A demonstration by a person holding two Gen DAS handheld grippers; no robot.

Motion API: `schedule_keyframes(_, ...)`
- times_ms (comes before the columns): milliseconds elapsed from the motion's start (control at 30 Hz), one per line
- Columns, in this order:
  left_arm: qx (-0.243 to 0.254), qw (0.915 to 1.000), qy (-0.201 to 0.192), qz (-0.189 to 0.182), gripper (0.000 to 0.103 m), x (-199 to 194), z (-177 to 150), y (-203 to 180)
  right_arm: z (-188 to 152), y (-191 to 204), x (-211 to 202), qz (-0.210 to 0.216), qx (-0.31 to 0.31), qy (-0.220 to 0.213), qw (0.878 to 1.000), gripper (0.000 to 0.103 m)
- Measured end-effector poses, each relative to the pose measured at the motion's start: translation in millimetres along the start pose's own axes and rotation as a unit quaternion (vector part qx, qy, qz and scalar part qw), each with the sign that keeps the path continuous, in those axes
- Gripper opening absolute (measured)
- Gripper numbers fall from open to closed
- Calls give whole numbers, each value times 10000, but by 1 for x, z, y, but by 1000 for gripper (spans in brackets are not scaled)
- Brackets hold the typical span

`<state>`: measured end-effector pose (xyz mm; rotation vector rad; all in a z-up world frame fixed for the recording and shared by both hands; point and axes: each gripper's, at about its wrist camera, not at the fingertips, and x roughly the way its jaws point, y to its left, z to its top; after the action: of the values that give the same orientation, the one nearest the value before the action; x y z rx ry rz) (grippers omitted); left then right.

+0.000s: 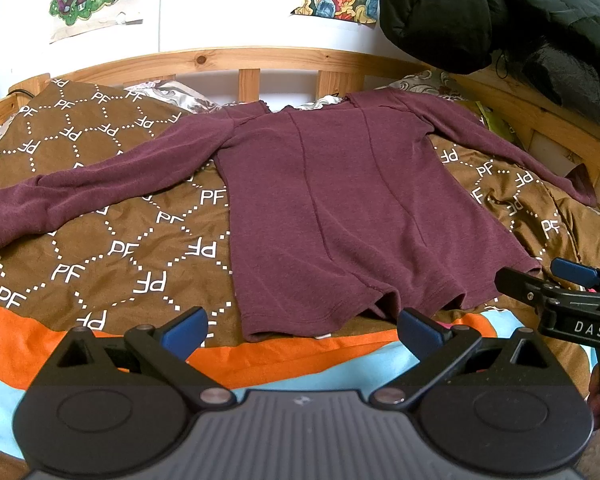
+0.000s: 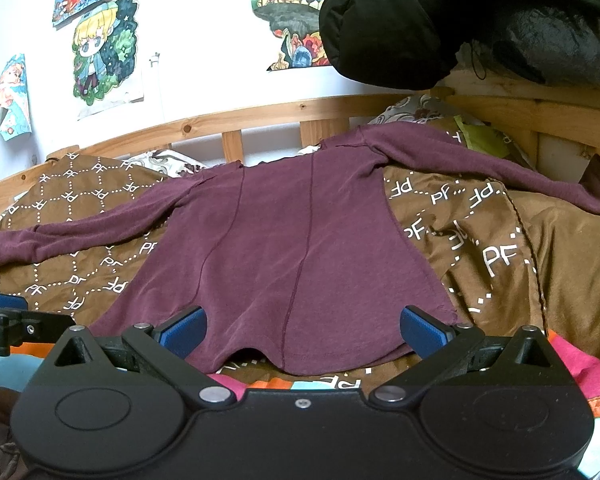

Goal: Fold small clothes
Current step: 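Reach the right gripper to the sleeve cuff beyond the shirt and grasp it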

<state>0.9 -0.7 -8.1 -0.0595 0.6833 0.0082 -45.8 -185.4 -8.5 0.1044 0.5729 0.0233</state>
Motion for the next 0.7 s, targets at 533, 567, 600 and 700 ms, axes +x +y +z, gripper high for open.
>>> schedule_keyframes(533, 44, 9998, 23, 195, 103, 6, 41, 3, 12, -13, 6, -174, 281, 318, 9989, 103)
schedule_keyframes(567, 84, 9997, -28, 215, 103, 3, 47, 2, 14, -15, 5, -251, 295, 345, 9987, 103)
schedule_keyframes(600, 135, 9996, -97, 217, 103, 0, 55, 2, 16, -17, 5, -320, 295, 368, 9984, 103)
schedule_keyframes(700, 294, 9990, -215, 254, 103, -7, 79, -2, 21, -26, 4, -496, 363, 413, 9973, 103)
